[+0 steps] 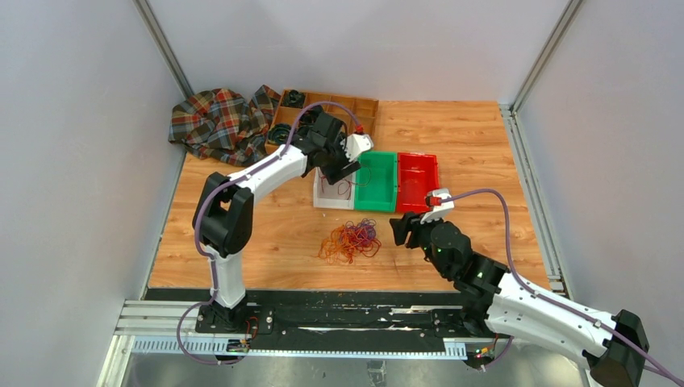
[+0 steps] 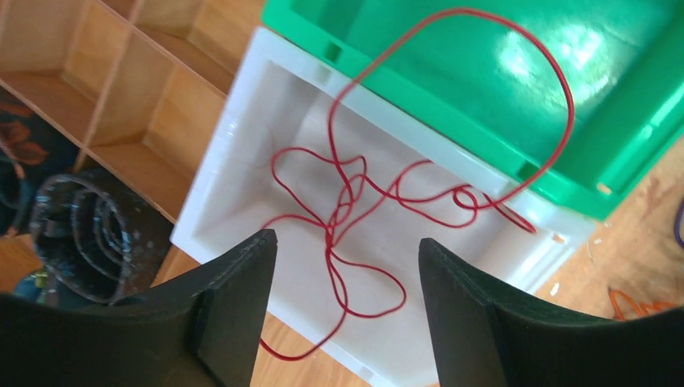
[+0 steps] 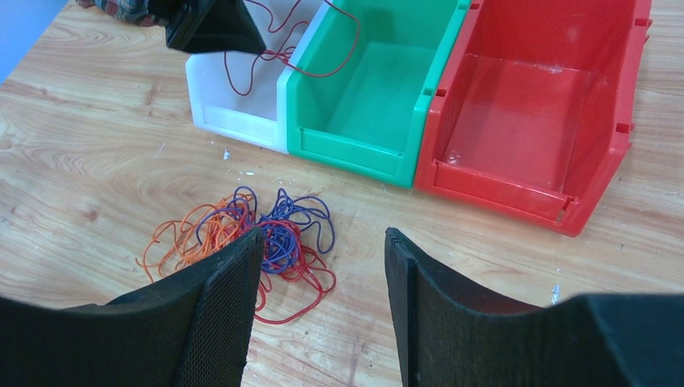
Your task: Untangle the cables
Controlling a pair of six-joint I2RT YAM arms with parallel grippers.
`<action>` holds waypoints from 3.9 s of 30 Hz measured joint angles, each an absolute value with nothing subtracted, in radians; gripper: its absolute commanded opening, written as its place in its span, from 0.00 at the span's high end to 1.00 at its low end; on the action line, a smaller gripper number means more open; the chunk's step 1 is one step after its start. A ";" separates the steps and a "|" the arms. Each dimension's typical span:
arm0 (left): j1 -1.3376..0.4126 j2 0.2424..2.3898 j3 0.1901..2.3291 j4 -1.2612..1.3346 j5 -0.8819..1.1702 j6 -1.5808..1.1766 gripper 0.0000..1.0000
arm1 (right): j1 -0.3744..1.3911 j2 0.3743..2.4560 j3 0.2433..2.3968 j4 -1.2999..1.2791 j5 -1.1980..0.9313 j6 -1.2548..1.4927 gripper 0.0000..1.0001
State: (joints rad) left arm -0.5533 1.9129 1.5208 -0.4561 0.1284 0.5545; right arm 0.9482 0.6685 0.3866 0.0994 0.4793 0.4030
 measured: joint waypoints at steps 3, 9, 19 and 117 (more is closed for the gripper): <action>-0.553 1.913 1.521 -0.511 0.135 0.578 0.25 | 0.948 0.659 0.392 0.091 0.478 0.403 0.43; -0.557 1.905 1.549 -0.555 0.217 0.564 0.22 | 0.948 0.656 0.401 0.086 0.472 0.403 0.44; -0.647 1.888 1.555 -0.454 0.243 0.488 0.18 | 0.948 0.669 0.413 0.072 0.471 0.403 0.44; -0.570 1.818 1.462 -0.366 0.212 0.315 0.02 | 0.936 0.528 0.435 -0.032 0.496 0.419 0.50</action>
State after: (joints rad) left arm -0.5705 1.8183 1.4616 -0.3656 0.2123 0.3149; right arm 0.9356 0.5278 0.4347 -0.0319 0.4965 0.4187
